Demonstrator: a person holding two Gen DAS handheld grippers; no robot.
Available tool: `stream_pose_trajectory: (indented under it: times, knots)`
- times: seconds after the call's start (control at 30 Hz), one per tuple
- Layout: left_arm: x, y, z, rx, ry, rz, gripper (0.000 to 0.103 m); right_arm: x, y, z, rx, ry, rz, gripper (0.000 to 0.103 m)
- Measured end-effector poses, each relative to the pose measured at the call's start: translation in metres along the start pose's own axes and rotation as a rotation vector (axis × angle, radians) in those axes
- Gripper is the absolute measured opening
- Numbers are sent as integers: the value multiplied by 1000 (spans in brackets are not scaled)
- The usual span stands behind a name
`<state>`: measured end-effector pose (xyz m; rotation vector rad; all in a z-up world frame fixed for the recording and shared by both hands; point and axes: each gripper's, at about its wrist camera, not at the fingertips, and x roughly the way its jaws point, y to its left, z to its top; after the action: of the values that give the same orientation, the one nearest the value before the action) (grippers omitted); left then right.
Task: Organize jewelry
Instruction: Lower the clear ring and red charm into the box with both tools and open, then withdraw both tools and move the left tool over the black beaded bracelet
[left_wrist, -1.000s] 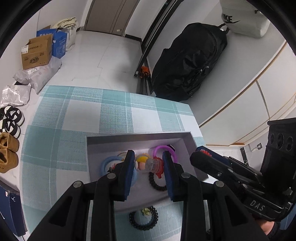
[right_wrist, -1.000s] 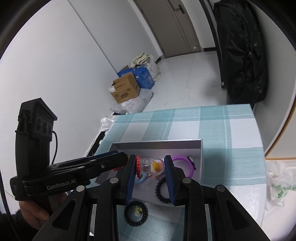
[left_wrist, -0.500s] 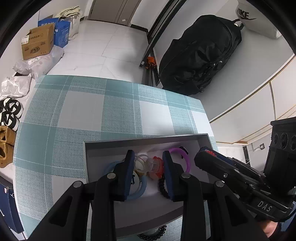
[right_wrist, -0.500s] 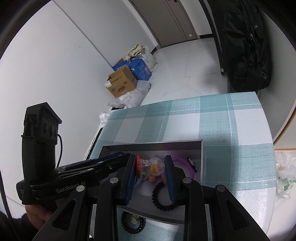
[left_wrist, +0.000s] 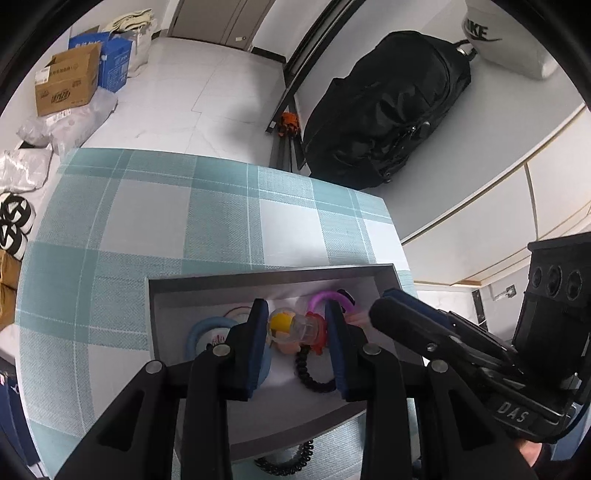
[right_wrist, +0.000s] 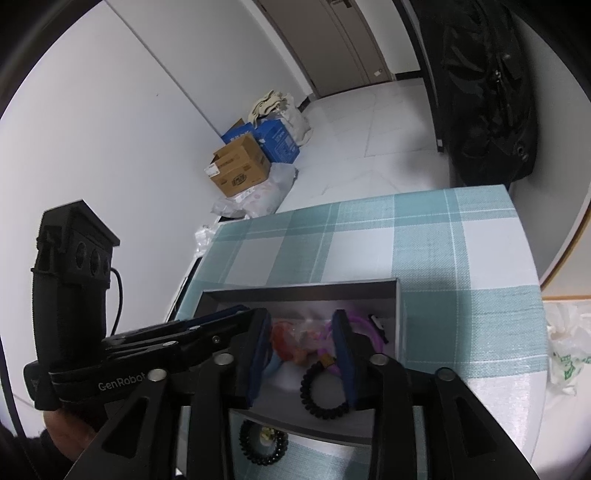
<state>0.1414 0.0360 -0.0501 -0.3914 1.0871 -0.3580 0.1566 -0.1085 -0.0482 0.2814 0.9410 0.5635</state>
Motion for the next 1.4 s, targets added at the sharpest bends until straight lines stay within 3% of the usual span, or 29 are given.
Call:
stream_pose_trajectory:
  times: [0.07,0.13,0.2,0.4,0.6,1.03,1.27,1.4]
  knots:
    - [-2,-2,0,6,-2,1,31,-5,-1,0,7,-20,6,46]
    - [-5,-3,-1,7,-18,2,50,-8,-2,1,12,-33,12,53]
    - [-9,-4,-1,5,-34,-5,56,-13,-2,1,10,-49,7,60]
    - [-19,-5,-4,18,-60,21,56,-24,-4,1,8,-81,-12,71]
    - [-25,-4,-9,21,-70,52,56,-32,-2,-2,-19,-98,-28,72]
    - [-47,-9,-34,95,-132,134,56,-49,14,-25,-122,-130,-63,87]
    - [-53,-9,-64,110,-101,119,56,-55,19,-46,-158,-115,-93,98]
    - [-50,-8,-74,123,-76,119,56,-52,14,-59,-152,-78,-124,98]
